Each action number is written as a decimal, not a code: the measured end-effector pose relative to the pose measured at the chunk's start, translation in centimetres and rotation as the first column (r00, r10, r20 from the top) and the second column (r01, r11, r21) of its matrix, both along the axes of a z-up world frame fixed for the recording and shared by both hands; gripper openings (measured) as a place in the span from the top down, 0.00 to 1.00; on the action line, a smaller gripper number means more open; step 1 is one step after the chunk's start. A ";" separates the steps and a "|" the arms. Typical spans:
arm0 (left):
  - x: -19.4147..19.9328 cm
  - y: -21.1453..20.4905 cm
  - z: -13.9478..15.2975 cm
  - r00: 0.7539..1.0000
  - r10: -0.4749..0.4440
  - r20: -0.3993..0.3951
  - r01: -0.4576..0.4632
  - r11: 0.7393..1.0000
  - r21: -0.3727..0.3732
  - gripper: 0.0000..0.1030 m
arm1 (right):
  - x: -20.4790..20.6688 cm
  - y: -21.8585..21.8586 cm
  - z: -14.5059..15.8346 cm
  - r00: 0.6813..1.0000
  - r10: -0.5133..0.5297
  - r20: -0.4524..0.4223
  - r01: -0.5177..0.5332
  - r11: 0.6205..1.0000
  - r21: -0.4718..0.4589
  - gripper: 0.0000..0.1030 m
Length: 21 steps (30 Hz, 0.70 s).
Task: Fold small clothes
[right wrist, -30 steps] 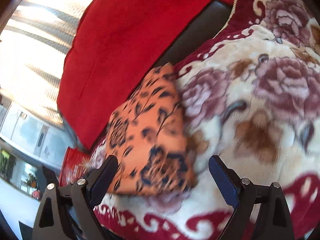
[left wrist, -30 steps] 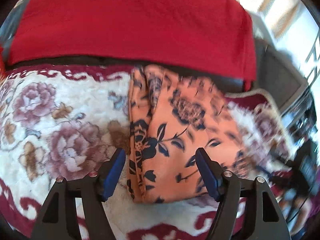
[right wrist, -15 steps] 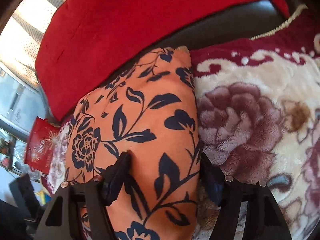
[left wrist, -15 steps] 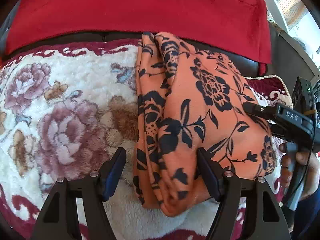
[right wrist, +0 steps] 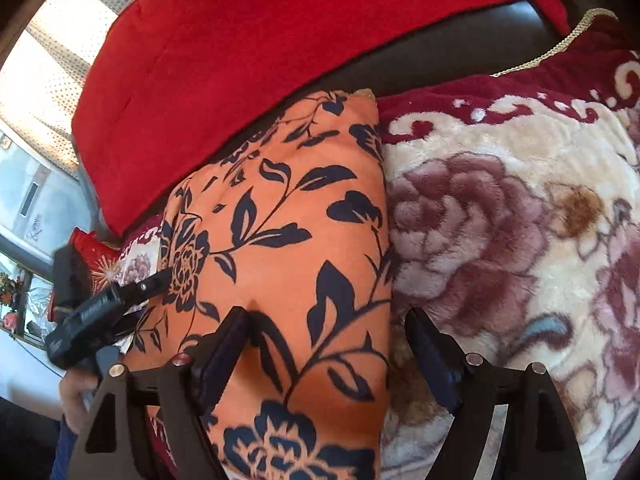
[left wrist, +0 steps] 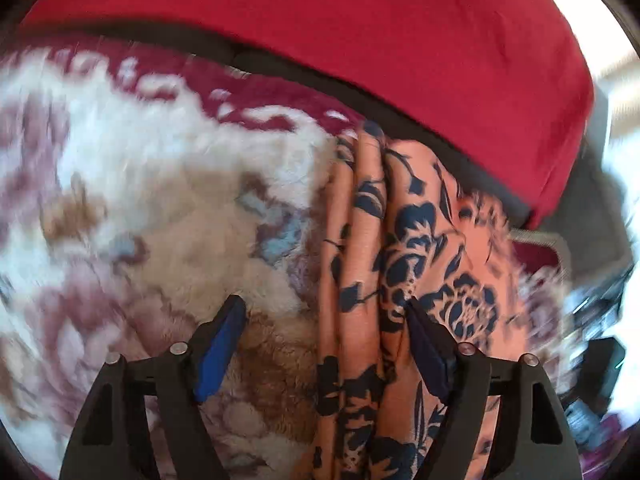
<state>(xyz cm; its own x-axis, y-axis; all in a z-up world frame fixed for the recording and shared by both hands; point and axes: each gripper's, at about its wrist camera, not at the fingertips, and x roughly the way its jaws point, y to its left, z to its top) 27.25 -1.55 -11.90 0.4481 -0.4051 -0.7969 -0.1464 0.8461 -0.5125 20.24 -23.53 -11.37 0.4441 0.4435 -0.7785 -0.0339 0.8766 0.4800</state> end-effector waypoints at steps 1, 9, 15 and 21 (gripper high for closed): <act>-0.3 0.0 0.4 1.000 -0.001 0.013 0.000 1.000 0.012 0.22 | -0.4 -0.1 0.4 1.000 0.000 0.010 0.000 1.000 -0.004 0.20; -6.1 -2.0 4.7 0.993 -0.029 0.113 0.004 0.975 0.220 0.22 | -5.9 0.2 5.0 0.991 -0.016 0.135 0.010 0.999 0.048 0.18; -12.1 -3.2 7.9 0.982 -0.057 0.180 -0.022 0.912 0.409 0.17 | -10.0 4.1 5.6 0.987 -0.004 0.159 0.021 0.995 -0.102 0.12; -15.2 -4.5 9.6 0.980 -0.090 0.179 -0.018 0.850 0.527 0.17 | -13.0 6.7 5.8 0.983 0.016 0.183 0.031 0.967 -0.253 0.04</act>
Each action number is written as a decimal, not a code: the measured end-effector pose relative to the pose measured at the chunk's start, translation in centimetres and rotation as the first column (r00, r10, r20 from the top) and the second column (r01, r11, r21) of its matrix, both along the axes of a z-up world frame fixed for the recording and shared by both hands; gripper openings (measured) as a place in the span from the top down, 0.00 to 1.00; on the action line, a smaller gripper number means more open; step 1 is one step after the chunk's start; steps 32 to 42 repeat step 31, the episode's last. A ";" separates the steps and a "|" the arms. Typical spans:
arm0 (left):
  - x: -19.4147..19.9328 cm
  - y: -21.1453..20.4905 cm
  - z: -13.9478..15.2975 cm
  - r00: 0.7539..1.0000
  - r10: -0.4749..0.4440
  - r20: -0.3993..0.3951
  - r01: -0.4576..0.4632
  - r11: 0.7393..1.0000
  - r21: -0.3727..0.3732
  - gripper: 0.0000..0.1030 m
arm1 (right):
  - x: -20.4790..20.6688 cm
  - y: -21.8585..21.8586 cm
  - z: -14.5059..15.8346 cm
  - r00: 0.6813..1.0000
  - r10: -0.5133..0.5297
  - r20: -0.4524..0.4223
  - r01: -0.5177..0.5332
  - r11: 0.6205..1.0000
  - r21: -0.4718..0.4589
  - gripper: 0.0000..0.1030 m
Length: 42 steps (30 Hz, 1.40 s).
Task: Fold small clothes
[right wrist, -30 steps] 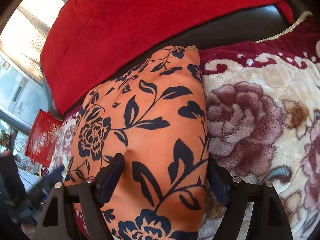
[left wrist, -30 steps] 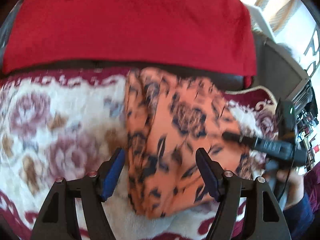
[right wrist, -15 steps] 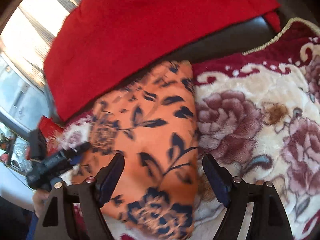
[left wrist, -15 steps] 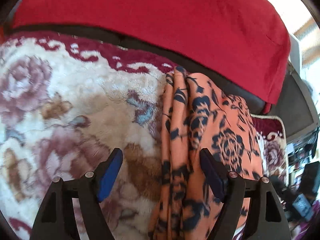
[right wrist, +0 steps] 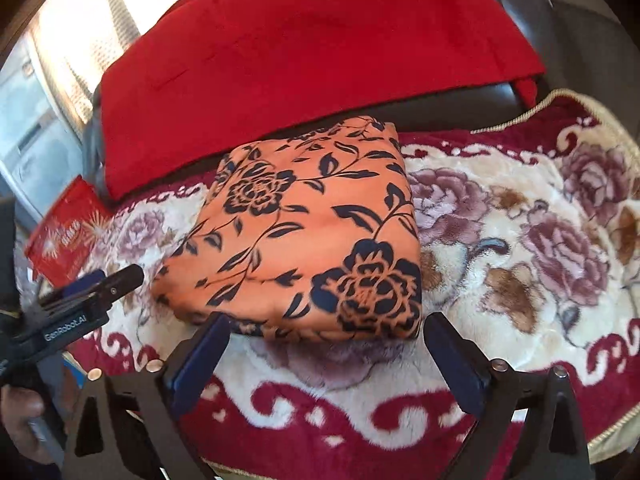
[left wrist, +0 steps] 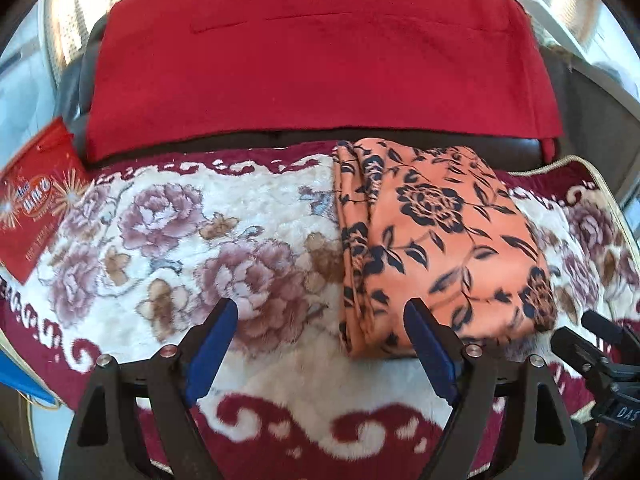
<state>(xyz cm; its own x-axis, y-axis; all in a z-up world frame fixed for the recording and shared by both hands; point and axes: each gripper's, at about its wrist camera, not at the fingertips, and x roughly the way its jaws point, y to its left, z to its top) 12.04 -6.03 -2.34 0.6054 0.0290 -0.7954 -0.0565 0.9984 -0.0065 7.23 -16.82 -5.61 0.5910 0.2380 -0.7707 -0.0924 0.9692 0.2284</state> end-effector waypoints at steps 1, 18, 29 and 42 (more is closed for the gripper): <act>-0.4 0.0 0.4 1.000 0.005 0.010 -0.005 1.000 0.000 0.17 | -0.6 0.4 0.5 1.000 -0.006 0.013 0.006 1.000 -0.026 0.04; -3.0 -2.3 4.2 0.995 -0.030 0.097 0.032 0.999 -0.019 0.05 | -2.3 1.0 3.4 0.995 -0.047 0.086 0.060 0.986 -0.157 0.00; -2.2 -3.2 4.3 0.990 -0.069 0.120 0.072 0.997 -0.021 0.05 | -1.1 0.9 3.4 0.995 -0.047 0.084 0.062 0.980 -0.188 0.00; -1.9 -3.4 4.4 0.989 -0.073 0.127 0.076 0.997 -0.013 0.05 | -0.8 1.0 3.2 0.996 -0.045 0.083 0.060 0.979 -0.193 0.00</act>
